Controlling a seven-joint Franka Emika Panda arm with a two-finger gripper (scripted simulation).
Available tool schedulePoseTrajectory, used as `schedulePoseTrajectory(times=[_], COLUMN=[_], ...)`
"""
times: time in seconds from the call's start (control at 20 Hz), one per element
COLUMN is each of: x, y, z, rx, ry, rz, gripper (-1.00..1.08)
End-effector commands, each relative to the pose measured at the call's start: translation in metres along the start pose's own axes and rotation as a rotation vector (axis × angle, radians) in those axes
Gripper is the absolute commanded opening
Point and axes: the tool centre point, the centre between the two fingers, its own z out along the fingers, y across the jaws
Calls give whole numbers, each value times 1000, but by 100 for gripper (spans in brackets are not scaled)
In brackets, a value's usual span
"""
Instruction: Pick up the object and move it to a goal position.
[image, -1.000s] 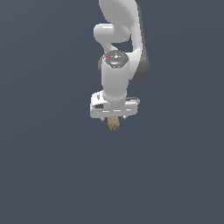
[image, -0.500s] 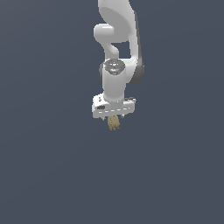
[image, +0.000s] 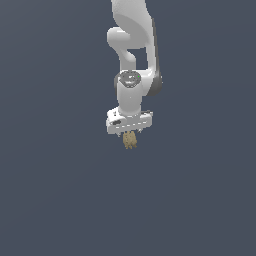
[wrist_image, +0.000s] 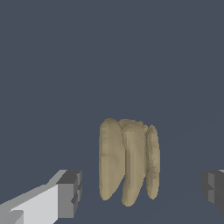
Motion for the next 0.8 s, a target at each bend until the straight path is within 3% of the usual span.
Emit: schedulePoseTrajectory(times=[0.0,0.75], x=[0,-2], y=[0,0], z=[0,48], rx=[0,0], ry=[0,1], rz=[0,-2], gripper=[100,100])
